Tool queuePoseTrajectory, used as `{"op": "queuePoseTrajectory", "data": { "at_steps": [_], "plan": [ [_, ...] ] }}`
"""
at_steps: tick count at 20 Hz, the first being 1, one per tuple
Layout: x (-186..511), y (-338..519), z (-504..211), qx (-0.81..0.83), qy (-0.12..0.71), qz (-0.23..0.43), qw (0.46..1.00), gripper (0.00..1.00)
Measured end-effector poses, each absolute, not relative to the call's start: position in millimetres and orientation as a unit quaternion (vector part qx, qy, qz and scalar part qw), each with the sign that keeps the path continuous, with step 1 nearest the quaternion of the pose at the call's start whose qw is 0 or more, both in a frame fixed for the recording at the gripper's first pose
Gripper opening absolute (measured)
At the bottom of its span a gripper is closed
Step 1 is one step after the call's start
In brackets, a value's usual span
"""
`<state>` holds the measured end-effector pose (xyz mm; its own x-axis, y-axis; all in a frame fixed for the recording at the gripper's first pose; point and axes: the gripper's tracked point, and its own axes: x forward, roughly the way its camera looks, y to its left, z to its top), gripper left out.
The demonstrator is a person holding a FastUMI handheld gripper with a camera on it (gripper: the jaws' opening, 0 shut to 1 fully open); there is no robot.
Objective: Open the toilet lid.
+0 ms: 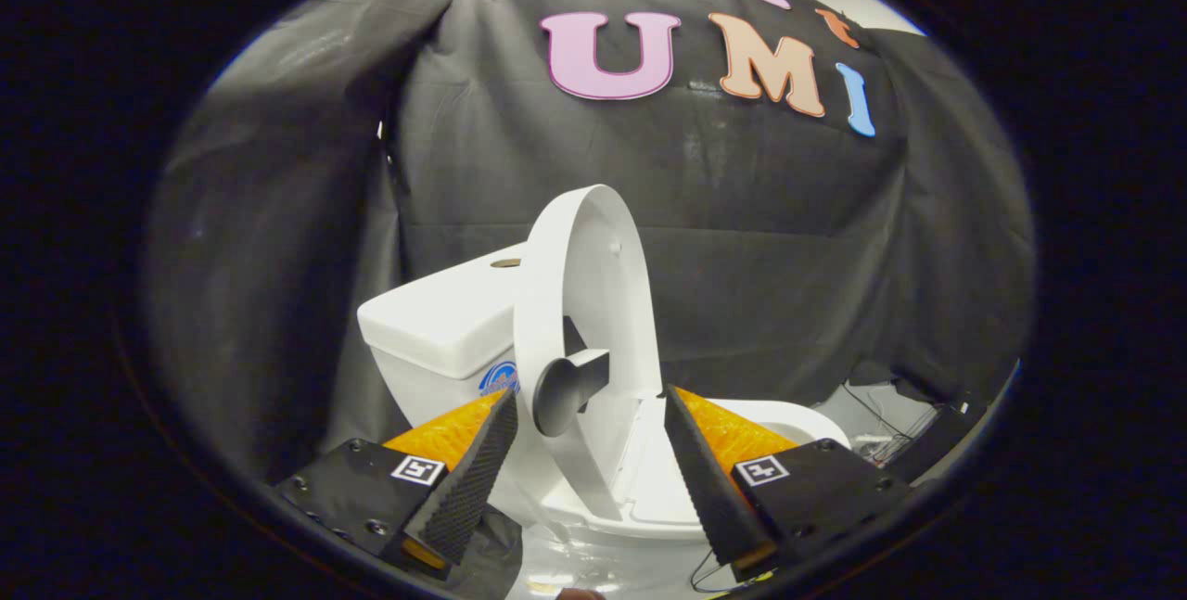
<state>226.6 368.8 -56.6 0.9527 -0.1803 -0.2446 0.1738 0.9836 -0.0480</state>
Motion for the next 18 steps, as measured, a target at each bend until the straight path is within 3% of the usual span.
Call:
{"op": "queuePoseTrajectory", "data": {
  "at_steps": [18],
  "plan": [
    [166, 334, -57, -0.023, 0.123, -0.012, 0.992, 0.98]
  ]
}}
